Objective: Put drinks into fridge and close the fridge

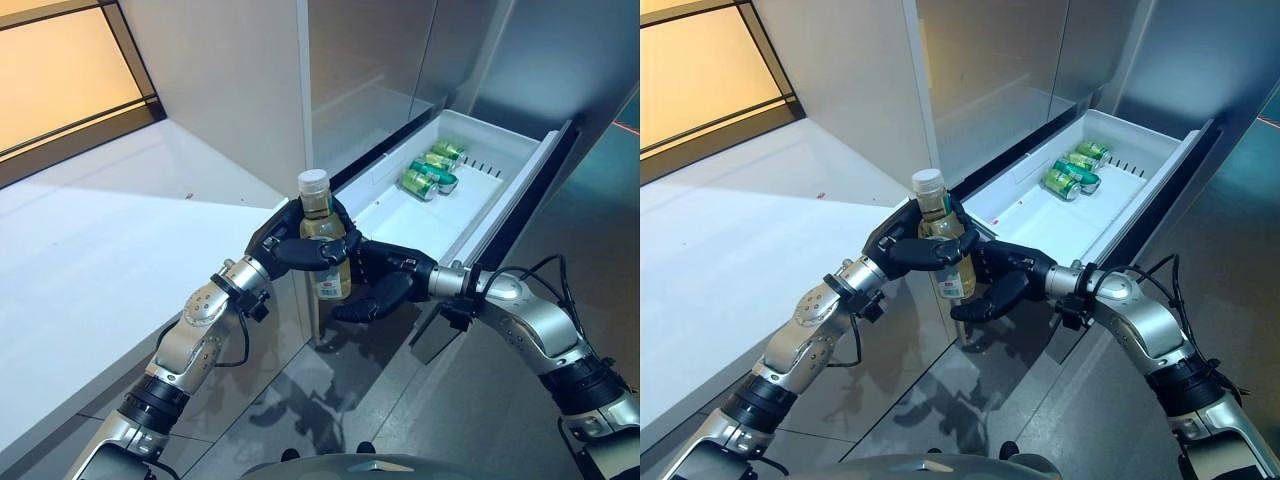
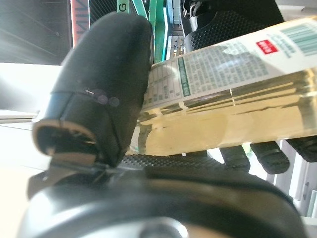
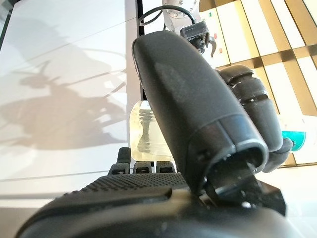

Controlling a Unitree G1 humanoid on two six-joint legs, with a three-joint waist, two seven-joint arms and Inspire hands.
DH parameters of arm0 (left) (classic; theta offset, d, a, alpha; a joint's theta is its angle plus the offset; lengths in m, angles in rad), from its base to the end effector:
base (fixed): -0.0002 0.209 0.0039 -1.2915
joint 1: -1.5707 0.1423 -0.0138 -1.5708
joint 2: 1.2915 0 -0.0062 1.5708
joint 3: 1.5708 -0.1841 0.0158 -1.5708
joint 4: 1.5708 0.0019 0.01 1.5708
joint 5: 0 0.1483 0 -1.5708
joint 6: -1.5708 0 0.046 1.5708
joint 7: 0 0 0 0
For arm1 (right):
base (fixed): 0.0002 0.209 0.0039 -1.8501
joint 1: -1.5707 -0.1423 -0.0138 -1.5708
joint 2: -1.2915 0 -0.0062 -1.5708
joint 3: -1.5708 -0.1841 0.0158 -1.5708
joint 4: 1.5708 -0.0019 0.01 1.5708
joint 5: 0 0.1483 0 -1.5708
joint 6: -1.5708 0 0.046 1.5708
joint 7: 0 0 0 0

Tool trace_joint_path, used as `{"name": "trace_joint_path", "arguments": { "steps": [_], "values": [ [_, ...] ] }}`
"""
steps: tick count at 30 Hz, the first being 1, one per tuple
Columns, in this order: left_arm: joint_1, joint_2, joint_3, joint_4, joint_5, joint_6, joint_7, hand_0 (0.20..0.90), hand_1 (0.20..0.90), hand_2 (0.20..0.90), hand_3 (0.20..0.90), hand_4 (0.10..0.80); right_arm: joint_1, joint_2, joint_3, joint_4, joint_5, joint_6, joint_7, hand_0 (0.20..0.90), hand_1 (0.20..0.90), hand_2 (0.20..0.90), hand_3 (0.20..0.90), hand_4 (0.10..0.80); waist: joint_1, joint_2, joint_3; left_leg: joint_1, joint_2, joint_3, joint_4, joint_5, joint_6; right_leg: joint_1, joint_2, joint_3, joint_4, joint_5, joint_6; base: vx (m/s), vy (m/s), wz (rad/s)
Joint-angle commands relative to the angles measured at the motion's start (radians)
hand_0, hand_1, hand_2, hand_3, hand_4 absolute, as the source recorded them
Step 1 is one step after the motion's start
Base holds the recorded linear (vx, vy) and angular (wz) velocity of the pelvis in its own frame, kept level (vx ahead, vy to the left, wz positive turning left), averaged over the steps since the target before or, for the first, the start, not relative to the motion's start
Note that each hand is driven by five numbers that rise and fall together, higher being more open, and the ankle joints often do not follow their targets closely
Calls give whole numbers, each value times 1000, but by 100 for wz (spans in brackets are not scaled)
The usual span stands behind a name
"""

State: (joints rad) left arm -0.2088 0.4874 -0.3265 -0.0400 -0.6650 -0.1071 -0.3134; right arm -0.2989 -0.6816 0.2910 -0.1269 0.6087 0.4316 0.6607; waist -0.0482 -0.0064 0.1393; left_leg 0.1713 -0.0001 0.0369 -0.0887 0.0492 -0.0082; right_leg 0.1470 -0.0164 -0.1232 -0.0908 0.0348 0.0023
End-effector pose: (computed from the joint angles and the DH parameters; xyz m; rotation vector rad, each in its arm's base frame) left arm 0.2423 0.1634 0.0915 -0.1434 -0.1810 -0.6736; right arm 0.2530 -0.1908 0.1161 -0.1050 0.2693 1.0058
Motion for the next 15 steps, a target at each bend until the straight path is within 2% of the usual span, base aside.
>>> {"name": "trace_joint_path", "arguments": {
  "steps": [1,6,10,15],
  "values": [
    [-166,-39,-33,18,9,-103,0,300,300,300,200,100,-160,105,9,-141,177,-85,59,900,900,900,900,800,9,-34,-68,12,-25,61,33,-112,26,4,12,-9,78,-84,46,0,0,0],
    [-158,-49,-40,25,-18,-103,-17,300,300,300,200,100,-159,124,13,-136,312,-24,3,900,900,900,900,800,13,-34,-68,12,-26,60,33,-113,26,7,10,-14,76,-84,47,0,0,0],
    [-154,-71,-61,16,-47,-133,-55,300,300,300,200,100,-127,190,28,-124,464,45,-74,900,900,900,900,800,15,-32,-67,12,-27,59,35,-113,27,7,8,-18,76,-83,48,0,0,0],
    [-160,-99,-109,5,-102,-128,-129,300,300,300,200,100,-86,251,80,-114,468,47,-117,900,900,900,900,800,9,-26,-66,12,-26,64,34,-112,29,4,8,-15,74,-79,50,0,0,0]
  ]
}}
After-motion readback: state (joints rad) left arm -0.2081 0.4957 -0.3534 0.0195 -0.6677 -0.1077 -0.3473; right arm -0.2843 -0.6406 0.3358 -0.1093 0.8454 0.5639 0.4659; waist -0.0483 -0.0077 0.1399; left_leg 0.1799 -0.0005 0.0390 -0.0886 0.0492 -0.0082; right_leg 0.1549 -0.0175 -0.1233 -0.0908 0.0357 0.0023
